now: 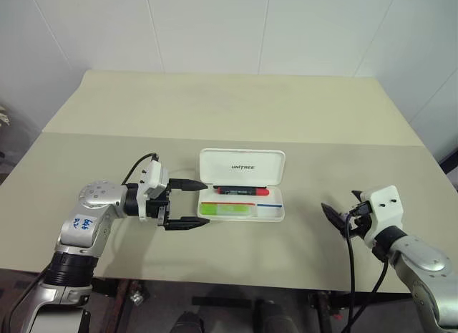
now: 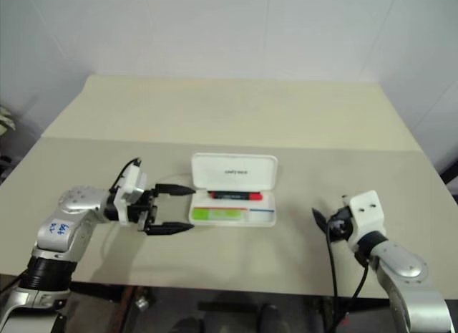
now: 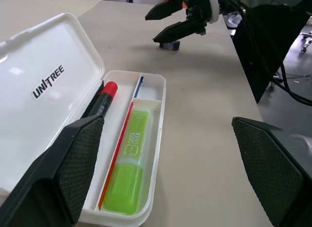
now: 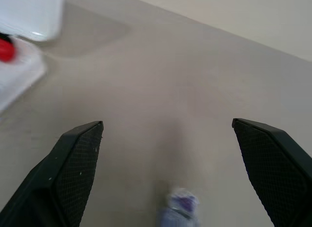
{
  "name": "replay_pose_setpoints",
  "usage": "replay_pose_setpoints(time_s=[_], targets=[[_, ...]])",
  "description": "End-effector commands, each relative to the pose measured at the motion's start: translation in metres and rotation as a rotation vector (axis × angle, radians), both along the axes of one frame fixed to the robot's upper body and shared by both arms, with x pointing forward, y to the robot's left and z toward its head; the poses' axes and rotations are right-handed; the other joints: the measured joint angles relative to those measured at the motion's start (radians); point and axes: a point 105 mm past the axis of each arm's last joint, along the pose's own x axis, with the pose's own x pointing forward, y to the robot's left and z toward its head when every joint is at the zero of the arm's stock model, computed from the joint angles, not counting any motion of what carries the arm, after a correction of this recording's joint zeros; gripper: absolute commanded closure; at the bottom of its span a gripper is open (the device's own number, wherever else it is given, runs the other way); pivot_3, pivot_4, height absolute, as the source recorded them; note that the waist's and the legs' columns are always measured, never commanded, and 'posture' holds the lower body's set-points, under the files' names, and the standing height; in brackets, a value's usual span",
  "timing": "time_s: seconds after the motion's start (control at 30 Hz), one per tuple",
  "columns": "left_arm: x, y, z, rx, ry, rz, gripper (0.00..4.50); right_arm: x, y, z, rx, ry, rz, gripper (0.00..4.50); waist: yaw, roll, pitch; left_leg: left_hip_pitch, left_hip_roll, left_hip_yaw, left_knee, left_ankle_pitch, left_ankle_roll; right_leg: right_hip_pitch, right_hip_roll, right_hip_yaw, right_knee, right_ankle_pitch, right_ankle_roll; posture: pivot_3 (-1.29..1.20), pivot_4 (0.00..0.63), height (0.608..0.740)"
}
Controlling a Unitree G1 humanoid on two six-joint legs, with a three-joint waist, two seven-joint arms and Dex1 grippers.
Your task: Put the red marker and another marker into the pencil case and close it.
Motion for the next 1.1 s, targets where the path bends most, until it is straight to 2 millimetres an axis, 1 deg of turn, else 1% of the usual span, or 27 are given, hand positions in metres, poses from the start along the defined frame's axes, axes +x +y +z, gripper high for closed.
replay_pose_setpoints(time_s=[0.03, 0.2, 0.37, 0.53, 0.63, 0.77, 0.97, 1.03, 1.1], targets=[[-0.001, -0.006, 0.012, -0.021, -0.058, -0.028, 0.03, -0.003, -0.018, 0.002, -0.005, -0.021, -0.097, 0.00, 0.000, 0.000, 0.000, 0.000, 0.000, 0.000, 0.000, 0.000, 0.000, 0.000, 0.000, 0.000, 0.000, 0.000, 0.000, 0.00, 0.150, 0.740], [0.001, -0.005, 0.015, -0.022, -0.069, -0.033, 0.03, -0.007, -0.026, -0.010, 0.030, 0.009, -0.171, 0.00, 0.000, 0.000, 0.000, 0.000, 0.000, 0.000, -0.001, 0.000, 0.000, 0.000, 0.000, 0.000, 0.000, 0.000, 0.000, 0.00, 0.150, 0.740], [0.000, -0.001, 0.019, -0.020, -0.077, -0.041, 0.03, -0.009, -0.019, -0.022, 0.065, 0.032, -0.204, 0.00, -0.001, 0.000, 0.000, 0.000, 0.000, 0.000, 0.000, 0.000, 0.000, 0.000, 0.000, 0.000, 0.000, 0.000, 0.000, 0.00, 0.150, 0.740], [-0.001, 0.006, 0.022, 0.003, -0.077, -0.041, 0.03, -0.011, -0.013, -0.040, 0.136, 0.063, -0.239, 0.00, -0.003, 0.000, 0.000, 0.001, 0.000, 0.000, -0.001, 0.000, 0.000, 0.000, 0.001, 0.000, 0.000, 0.000, 0.000, 0.00, 0.150, 0.740], [-0.001, 0.008, 0.024, 0.012, -0.081, -0.041, 0.00, -0.011, -0.007, -0.045, 0.152, 0.067, -0.237, 0.60, -0.003, -0.001, -0.001, 0.001, 0.000, 0.000, -0.001, 0.000, 0.000, 0.000, 0.001, 0.001, 0.000, 0.000, 0.000, 0.00, 0.150, 0.740], [0.000, 0.010, 0.027, 0.018, -0.088, -0.039, 0.00, -0.012, -0.003, -0.050, 0.168, 0.065, -0.237, 1.99, -0.003, -0.001, -0.001, 0.001, 0.000, 0.000, -0.001, 0.000, 0.000, 0.001, 0.001, 0.001, 0.000, 0.000, 0.000, 0.00, 0.150, 0.740], [0.000, 0.010, 0.027, 0.019, -0.094, -0.038, 0.00, -0.013, -0.002, -0.050, 0.155, 0.058, -0.220, 4.07, -0.001, -0.002, -0.002, 0.002, 0.000, 0.000, 0.000, 0.000, 0.000, 0.003, 0.001, 0.001, -0.001, 0.000, 0.000, 0.00, 0.150, 0.740], [0.000, 0.009, 0.026, 0.018, -0.096, -0.038, 0.00, -0.011, -0.003, -0.046, 0.152, 0.047, -0.208, 4.09, -0.002, -0.002, -0.002, 0.002, 0.000, 0.000, 0.000, 0.000, 0.000, 0.003, 0.001, 0.001, -0.001, 0.000, 0.000, 0.00, 0.150, 0.740], [0.000, 0.008, 0.026, 0.015, -0.098, -0.038, 0.00, -0.006, -0.004, -0.039, 0.139, 0.024, -0.169, 4.09, -0.002, -0.002, -0.002, 0.002, 0.000, 0.000, 0.000, 0.000, 0.000, 0.003, 0.001, 0.001, -0.001, 0.000, 0.000, 0.00, 0.150, 0.740]])
